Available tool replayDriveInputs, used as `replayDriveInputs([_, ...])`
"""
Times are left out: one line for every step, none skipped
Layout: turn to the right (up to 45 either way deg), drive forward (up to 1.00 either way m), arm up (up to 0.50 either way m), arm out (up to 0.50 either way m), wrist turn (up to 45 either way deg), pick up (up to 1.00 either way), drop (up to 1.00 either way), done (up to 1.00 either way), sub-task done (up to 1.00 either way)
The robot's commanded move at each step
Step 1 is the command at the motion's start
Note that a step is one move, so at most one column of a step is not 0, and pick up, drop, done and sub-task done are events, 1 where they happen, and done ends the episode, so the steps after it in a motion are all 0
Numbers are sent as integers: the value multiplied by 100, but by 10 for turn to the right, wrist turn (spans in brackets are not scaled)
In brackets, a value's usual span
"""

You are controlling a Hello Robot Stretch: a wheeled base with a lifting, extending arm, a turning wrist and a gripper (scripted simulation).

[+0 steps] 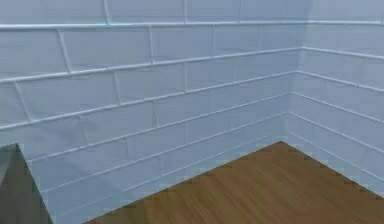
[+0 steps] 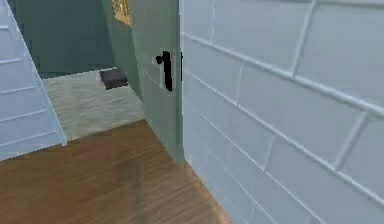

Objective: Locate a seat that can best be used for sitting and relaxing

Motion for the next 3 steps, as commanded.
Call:
replayDriveInputs([450, 0, 0, 0, 0, 0, 0, 0, 0])
replayDriveInputs([150, 0, 0, 0, 0, 0, 0, 0, 0])
replayDriveInputs([0, 100, 0, 0, 0, 0, 0, 0, 0])
